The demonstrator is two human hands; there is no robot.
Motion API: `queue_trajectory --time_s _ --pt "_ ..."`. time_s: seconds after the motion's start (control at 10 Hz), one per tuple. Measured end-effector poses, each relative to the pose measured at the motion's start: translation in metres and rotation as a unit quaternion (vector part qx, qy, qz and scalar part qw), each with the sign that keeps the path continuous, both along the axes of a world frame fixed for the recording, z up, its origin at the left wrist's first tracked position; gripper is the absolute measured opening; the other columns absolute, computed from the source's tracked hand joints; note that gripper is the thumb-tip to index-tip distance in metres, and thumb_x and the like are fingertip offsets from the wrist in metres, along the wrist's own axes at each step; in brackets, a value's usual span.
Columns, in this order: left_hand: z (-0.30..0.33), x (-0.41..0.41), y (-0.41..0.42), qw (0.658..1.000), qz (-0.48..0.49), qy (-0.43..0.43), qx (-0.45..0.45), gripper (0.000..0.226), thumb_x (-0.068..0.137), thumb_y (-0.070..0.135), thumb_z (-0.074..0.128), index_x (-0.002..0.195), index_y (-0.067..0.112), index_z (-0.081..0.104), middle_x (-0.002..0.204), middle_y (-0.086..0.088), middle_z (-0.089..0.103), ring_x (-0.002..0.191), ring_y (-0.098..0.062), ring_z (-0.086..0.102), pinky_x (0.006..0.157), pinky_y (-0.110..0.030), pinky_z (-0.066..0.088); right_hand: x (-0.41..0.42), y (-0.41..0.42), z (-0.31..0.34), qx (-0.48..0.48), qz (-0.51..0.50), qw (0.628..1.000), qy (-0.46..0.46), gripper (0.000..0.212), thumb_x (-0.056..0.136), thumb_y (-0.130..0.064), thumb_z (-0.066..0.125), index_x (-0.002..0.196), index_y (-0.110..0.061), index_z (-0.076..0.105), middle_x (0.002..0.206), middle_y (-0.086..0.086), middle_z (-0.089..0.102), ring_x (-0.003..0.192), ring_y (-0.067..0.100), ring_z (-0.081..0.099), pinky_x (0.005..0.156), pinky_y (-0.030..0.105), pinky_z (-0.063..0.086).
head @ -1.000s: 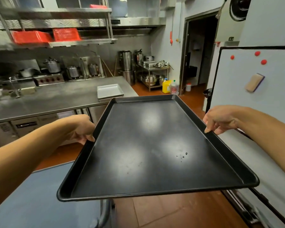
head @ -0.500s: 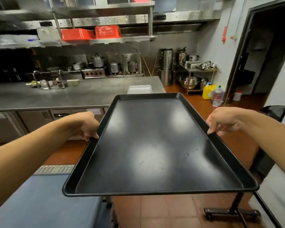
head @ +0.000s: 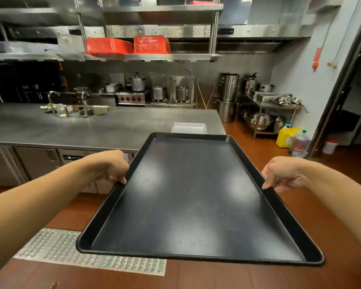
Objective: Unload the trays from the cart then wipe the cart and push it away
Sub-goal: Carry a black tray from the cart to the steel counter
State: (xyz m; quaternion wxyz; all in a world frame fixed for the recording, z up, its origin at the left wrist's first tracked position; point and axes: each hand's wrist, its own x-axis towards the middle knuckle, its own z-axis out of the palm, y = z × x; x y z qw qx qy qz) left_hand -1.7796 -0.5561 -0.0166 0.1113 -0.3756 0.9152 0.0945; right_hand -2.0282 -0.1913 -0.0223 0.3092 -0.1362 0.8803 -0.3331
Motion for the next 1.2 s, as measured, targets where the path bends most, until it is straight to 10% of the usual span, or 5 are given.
queue_trajectory --time_s 0.2,0.5,0.8,0.9,1.2 --pt "-0.003 -0.108 -0.065 0.999 0.033 0.006 0.019 0.032 0.098 0.027 0.065 0.118 0.002 0.071 0.102 -0.01 0.073 0.082 -0.02 0.068 0.038 -0.01 0.039 -0.103 -0.073 -0.01 0.015 -0.006 1.0 -0.013 0.025 0.081 0.017 0.069 0.103 0.006 0.064 0.089 0.02 0.058 0.063 0.022 0.055 0.042 0.023 0.048" --pt "-0.055 -0.314 -0.196 0.987 0.119 0.071 0.084 0.015 0.1 0.009 0.055 0.094 0.005 0.068 0.067 -0.005 0.067 0.038 -0.008 0.059 0.034 -0.01 0.039 -0.298 -0.187 -0.048 0.015 -0.006 1.0 -0.022 0.025 0.084 0.019 0.064 0.07 0.0 0.056 0.053 0.011 0.054 0.031 0.014 0.05 0.035 0.018 0.04" --pt "-0.079 -0.477 -0.308 0.98 0.121 0.026 0.155 0.012 0.083 -0.002 0.074 0.091 -0.01 0.071 0.087 -0.023 0.075 0.067 -0.032 0.07 0.052 -0.028 0.055 -0.489 -0.318 -0.075 0.047 0.009 0.998 -0.048 0.016 0.081 0.019 0.067 0.094 0.011 0.068 0.079 0.019 0.073 0.07 0.028 0.069 0.053 0.026 0.055" --pt "-0.094 -0.528 -0.356 0.984 0.099 -0.001 0.15 0.009 0.082 0.003 0.074 0.081 -0.004 0.068 0.058 -0.009 0.071 0.053 -0.027 0.063 0.052 -0.031 0.049 -0.537 -0.36 -0.081 0.049 0.013 0.997 -0.055 0.023 0.084 0.02 0.063 0.071 0.002 0.057 0.041 0.006 0.057 0.035 0.015 0.055 0.045 0.022 0.046" --pt "-0.14 -0.691 -0.501 0.971 0.092 0.027 0.22 0.011 0.085 -0.014 0.065 0.087 -0.004 0.06 0.094 -0.021 0.061 0.073 -0.028 0.063 0.045 -0.025 0.052 -0.687 -0.502 -0.134 0.067 -0.018 0.994 -0.09 0.038 0.082 0.026 0.059 0.054 0.0 0.054 0.05 0.012 0.053 0.044 0.021 0.057 0.047 0.024 0.049"
